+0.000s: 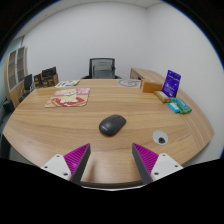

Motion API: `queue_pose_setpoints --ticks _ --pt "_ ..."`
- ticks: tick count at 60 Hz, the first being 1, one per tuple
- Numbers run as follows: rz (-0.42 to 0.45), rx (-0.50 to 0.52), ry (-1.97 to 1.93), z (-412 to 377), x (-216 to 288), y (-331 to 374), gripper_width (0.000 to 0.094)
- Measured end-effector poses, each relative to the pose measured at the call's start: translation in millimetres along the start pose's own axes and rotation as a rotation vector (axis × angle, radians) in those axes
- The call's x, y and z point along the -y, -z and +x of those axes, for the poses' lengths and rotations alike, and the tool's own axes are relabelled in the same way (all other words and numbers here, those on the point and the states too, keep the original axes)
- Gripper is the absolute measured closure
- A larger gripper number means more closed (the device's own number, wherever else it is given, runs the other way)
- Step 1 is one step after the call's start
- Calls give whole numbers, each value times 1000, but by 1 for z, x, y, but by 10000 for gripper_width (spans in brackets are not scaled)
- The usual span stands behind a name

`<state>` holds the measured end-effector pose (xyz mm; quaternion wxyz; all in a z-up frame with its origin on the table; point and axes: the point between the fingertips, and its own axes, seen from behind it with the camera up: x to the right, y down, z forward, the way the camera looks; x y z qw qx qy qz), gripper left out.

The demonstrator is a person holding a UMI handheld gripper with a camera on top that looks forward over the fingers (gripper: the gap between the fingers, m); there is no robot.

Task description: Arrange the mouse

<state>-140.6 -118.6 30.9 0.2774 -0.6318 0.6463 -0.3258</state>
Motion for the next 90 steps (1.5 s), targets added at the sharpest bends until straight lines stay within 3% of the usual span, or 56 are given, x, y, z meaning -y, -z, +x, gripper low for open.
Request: queue_pose_setpoints --ticks 65,75,90 --pt "-17 62 -6 -24 65 -152 66" --pt "-13 75 4 -30 68 -158 143" --pt "-10 61 -1 -27 66 -157 330"
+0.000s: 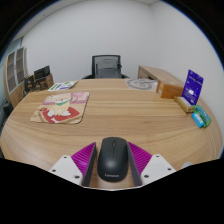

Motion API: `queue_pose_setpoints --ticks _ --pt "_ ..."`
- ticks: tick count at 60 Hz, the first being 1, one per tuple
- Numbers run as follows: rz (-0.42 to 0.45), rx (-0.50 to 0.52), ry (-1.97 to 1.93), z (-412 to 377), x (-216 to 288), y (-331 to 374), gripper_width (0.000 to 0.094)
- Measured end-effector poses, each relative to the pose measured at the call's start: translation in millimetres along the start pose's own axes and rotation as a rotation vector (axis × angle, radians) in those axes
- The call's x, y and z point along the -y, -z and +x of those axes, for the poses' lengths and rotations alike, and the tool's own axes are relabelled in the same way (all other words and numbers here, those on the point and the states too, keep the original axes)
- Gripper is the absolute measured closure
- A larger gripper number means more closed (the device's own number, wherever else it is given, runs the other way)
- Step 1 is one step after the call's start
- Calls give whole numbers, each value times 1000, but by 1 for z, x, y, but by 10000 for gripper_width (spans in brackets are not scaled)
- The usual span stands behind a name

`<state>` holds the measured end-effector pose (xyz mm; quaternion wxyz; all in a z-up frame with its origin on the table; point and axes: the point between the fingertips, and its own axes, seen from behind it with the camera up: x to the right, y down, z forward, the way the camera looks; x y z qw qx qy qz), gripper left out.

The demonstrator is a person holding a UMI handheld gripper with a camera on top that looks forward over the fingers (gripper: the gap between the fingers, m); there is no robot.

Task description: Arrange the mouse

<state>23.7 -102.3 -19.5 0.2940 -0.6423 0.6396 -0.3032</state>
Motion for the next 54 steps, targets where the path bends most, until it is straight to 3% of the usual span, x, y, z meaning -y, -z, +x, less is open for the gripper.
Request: queue_pose_setpoints --ticks 21,38,47,54 --pt "-21 -19 -44 6 2 7 620" --pt "66 -29 -56 -2 93 28 626" --pt "168 2 -24 -45 174 19 625" --pt "194 45 -3 -94 216 -4 627"
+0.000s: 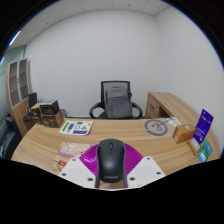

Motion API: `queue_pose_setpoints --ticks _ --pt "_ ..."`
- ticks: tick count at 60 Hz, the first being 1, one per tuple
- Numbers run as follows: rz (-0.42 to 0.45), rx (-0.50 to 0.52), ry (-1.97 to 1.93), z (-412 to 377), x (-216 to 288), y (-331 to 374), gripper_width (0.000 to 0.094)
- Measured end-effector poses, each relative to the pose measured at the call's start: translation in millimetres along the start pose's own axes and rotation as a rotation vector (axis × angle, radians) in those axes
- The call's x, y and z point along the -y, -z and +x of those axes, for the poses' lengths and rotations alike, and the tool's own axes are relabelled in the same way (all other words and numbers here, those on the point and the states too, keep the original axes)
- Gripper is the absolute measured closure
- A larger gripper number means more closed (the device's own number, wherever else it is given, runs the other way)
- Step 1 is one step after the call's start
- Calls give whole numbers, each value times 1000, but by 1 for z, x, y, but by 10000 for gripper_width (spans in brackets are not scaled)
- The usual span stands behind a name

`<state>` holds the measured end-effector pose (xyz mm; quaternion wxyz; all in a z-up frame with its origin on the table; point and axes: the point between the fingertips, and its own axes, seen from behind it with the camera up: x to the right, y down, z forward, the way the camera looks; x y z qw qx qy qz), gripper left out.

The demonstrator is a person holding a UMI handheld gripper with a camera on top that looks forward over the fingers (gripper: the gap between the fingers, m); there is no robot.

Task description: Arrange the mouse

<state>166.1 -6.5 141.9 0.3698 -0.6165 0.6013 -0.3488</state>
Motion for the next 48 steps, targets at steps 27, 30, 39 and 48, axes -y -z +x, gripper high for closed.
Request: queue_pose_setpoints --ticks 27,30,39,48 --pt "-187 104 56 -124 -102 -100 619" --pt "-206 102 66 -126 -114 -104 617" --pt "-184 88 113 -124 -122 -104 564" --pt "-174 100 126 -125 -125 -105 410"
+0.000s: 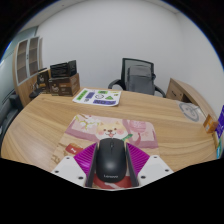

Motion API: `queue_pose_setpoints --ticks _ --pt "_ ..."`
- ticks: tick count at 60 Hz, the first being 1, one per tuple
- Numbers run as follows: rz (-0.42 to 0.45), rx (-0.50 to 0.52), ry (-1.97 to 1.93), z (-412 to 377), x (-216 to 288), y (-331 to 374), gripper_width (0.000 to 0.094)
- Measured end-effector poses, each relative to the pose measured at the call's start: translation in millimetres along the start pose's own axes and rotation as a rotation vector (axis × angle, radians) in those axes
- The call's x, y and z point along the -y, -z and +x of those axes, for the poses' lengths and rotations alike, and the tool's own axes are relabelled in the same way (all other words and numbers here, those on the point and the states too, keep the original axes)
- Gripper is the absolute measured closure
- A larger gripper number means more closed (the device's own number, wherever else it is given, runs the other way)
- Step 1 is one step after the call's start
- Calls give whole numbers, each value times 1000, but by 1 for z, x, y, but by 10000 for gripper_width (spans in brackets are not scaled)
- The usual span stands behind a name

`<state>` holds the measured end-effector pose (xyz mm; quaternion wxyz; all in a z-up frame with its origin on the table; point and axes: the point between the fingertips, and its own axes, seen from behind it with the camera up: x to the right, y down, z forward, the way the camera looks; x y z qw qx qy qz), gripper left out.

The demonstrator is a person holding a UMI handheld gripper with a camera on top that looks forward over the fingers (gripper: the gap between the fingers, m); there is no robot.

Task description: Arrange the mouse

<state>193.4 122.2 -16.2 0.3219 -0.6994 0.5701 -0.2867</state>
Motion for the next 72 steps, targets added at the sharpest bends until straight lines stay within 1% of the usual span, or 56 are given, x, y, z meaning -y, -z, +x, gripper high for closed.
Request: queue_pose_setpoints --ticks 2,4,5,7,8,10,13,21,24,30,35,41,48,55,67,72 --pt "-10 -22 9 6 -1 0 291" --pt "-12 -53 19 14 1 4 106" --pt "-14 -64 23 18 2 8 55" --pt "-20 -71 30 20 4 15 98" --pt "-17 -70 31 20 6 20 98" --pt "-2 -56 27 20 12 33 70" --pt "28 -41 20 21 22 57 70" --pt "70 -87 -5 35 35 141 70" --pt "75 -88 -24 38 34 174 74" --pt "82 -86 -34 42 22 235 72" --pt "59 -116 -57 54 -1 275 73" --pt "53 -154 -89 66 -23 315 73" --pt "46 -198 -109 81 -45 348 75" --pt "53 -229 -124 93 -55 369 75" --pt "65 -287 -133 112 -62 382 74" --pt "59 -291 -137 115 -64 386 71"
